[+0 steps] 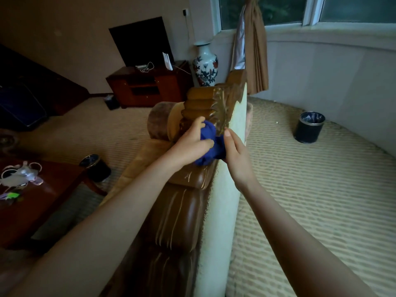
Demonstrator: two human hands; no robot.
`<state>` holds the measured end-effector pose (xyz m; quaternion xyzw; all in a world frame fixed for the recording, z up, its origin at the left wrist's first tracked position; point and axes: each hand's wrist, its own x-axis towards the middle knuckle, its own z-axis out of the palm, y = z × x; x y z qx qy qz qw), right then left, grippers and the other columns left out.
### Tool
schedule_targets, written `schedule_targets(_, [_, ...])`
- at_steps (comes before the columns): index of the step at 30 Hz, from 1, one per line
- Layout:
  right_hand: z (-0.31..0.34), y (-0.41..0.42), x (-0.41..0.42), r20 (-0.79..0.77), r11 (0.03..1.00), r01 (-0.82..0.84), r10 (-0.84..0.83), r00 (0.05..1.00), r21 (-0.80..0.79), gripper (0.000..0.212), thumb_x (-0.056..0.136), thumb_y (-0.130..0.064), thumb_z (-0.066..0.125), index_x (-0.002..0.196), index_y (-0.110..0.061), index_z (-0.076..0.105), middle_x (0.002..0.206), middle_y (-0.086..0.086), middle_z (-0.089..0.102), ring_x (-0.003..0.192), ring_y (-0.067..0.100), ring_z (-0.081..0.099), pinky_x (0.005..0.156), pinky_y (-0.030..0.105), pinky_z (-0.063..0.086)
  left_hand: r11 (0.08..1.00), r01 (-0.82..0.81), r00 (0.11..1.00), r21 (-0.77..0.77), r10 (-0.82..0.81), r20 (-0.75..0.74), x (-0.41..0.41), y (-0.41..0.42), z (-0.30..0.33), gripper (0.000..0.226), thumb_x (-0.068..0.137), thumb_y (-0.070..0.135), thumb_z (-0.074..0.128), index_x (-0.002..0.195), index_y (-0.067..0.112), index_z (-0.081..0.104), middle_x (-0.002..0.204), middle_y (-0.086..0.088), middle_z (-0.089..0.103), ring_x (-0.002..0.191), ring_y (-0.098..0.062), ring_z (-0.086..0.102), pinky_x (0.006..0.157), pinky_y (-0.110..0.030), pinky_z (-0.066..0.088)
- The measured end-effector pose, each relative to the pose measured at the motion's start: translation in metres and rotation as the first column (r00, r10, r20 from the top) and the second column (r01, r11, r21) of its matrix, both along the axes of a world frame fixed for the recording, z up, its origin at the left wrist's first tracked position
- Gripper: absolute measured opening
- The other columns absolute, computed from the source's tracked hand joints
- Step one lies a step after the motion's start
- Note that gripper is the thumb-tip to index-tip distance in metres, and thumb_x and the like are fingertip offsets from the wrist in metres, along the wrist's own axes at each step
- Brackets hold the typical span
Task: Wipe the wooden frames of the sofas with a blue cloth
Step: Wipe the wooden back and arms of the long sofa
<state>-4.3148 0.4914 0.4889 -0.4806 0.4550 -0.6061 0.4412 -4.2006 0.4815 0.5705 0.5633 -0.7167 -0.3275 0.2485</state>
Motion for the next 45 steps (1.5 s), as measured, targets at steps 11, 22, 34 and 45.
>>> schedule_targets(11, [-0.028,0.010,-0.010,-0.003,0.970,0.188,-0.190,0.982,0.152,0.019,0.083,-0.021,0.065,0.100,-0.022,0.055,0.098,-0.001,0.064,0.097,0.021,0.063,0.089,0.043,0.051,0.865,-0.128,0.984,-0.485,0.171,0.046,0.005,-0.025,-0.010,0.039,0.094,0.005,0.045,0.133,0.012,0.047,0.132,-0.007,0.047,0.121,-0.017,0.048,0.105,-0.039,0.041])
schedule_targets(22, [-0.036,-0.050,0.032,0.010,0.966,0.244,-0.246,0.969,0.089,0.049,0.084,-0.053,0.051,0.118,-0.017,0.050,0.113,0.007,0.058,0.105,0.022,0.056,0.093,0.044,0.047,0.856,-0.123,0.945,-0.503,0.256,0.205,0.018,-0.044,-0.048,0.042,0.101,0.015,0.036,0.142,0.016,0.040,0.156,-0.007,0.018,0.136,-0.024,0.031,0.103,-0.021,0.023])
schedule_targets(34, [-0.051,-0.064,0.023,0.110,0.948,0.309,-0.315,0.943,0.074,0.014,0.095,-0.021,0.049,0.102,-0.032,0.056,0.089,-0.015,0.060,0.087,0.004,0.059,0.085,0.028,0.048,0.836,-0.127,0.938,-0.534,0.276,0.210,0.020,-0.046,-0.053,0.041,0.099,0.012,0.039,0.139,0.014,0.043,0.153,-0.010,0.024,0.130,-0.027,0.039,0.104,-0.026,0.031])
schedule_targets(45, [-0.053,0.058,0.054,0.112,0.969,0.222,-0.234,0.966,0.104,0.020,0.083,-0.024,0.055,0.101,-0.029,0.061,0.104,-0.005,0.059,0.097,0.004,0.055,0.083,0.011,0.042,0.813,-0.108,0.936,-0.573,0.277,0.217,0.022,-0.048,-0.057,0.039,0.097,0.013,0.040,0.135,0.012,0.048,0.150,-0.012,0.030,0.127,-0.029,0.044,0.102,-0.043,0.043])
